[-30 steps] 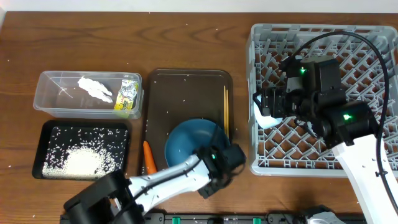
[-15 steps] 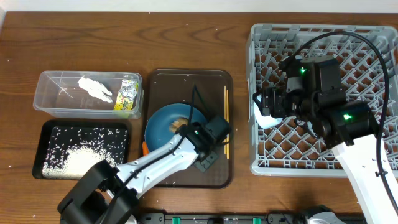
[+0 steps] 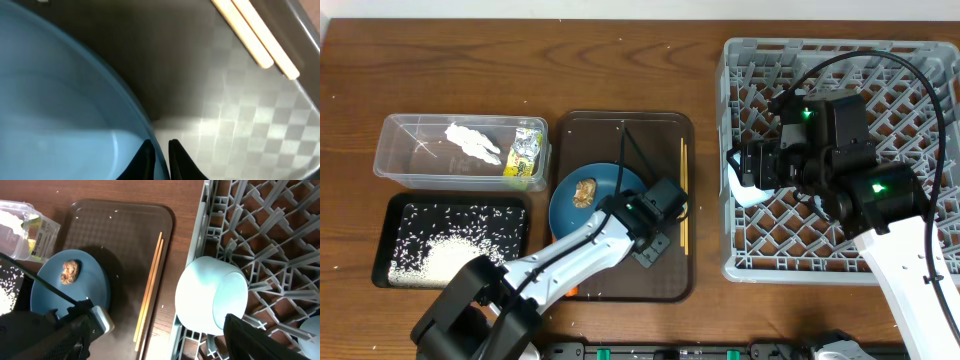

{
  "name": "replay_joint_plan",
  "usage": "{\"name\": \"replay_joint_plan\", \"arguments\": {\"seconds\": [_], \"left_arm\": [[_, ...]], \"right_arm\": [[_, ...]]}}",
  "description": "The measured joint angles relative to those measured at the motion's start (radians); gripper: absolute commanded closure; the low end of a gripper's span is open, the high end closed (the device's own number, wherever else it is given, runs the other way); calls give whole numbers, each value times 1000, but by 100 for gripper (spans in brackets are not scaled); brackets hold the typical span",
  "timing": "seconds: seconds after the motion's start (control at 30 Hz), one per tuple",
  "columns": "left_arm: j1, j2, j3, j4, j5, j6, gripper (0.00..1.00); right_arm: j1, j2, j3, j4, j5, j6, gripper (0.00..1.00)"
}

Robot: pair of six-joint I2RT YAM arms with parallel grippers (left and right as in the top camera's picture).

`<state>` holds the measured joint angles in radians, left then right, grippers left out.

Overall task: Sort waste into correct bins and load items into the dishwasher rack
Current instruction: 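Lift the blue plate off the brown tray with the left gripper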

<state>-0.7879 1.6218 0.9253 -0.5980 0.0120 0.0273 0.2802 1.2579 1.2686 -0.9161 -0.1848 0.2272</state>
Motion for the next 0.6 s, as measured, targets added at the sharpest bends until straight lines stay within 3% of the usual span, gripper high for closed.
{"name": "replay_joint_plan", "arguments": {"seconds": [0.17,0.2,0.27,0.37,0.47,0.5,0.6], "left_arm": [[7,11,0,0,0,4,87],[8,11,0,0,0,4,84],[8,11,0,0,0,13,64],[8,11,0,0,0,22,59],[8,11,0,0,0,27,89],[8,11,0,0,0,32,94],[8,11,1,-5,-8,39,94]], "right_arm": [[0,0,0,0,0,0,22],[0,0,0,1,0,0,22],[0,0,0,2,0,0,22],[0,0,0,4,0,0,22],[0,0,0,4,0,0,22],[0,0,0,5,0,0,22],[0,0,0,5,0,0,22]]}}
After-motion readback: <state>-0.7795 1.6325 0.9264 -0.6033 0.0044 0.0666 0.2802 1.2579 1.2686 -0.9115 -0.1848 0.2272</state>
